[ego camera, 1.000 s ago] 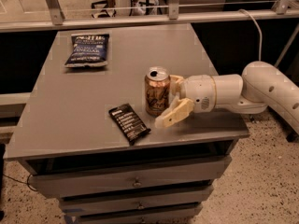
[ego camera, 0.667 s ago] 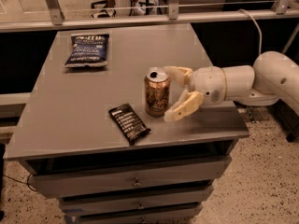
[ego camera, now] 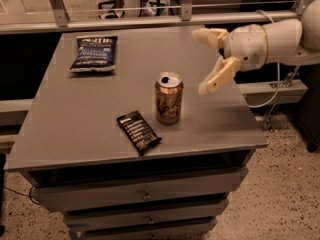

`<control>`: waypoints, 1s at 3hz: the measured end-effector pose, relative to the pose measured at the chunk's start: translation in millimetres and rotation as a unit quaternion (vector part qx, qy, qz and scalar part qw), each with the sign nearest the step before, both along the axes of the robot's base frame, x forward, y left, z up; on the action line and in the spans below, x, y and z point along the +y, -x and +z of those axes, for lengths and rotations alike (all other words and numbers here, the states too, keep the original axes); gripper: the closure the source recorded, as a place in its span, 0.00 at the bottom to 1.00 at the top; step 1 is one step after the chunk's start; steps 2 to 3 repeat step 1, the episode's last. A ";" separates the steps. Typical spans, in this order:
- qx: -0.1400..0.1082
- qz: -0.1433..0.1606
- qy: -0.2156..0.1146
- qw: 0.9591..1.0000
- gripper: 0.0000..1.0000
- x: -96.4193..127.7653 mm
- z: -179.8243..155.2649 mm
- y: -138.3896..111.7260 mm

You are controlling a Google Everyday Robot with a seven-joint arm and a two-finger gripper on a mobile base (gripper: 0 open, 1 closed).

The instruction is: Move orange can near rxbar chocolate

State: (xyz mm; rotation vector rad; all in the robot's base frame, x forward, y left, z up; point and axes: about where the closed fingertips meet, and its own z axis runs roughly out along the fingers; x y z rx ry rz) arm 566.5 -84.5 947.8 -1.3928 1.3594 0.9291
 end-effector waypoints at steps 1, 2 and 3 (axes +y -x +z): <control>-0.033 -0.019 -0.009 0.999 0.00 -14.1 32.6 -11.5; -0.033 -0.019 -0.009 0.999 0.00 -14.1 32.6 -11.5; -0.033 -0.019 -0.009 0.999 0.00 -14.1 32.6 -11.5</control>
Offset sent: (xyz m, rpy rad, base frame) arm 0.0000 0.0000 0.0000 0.0000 0.0000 0.0000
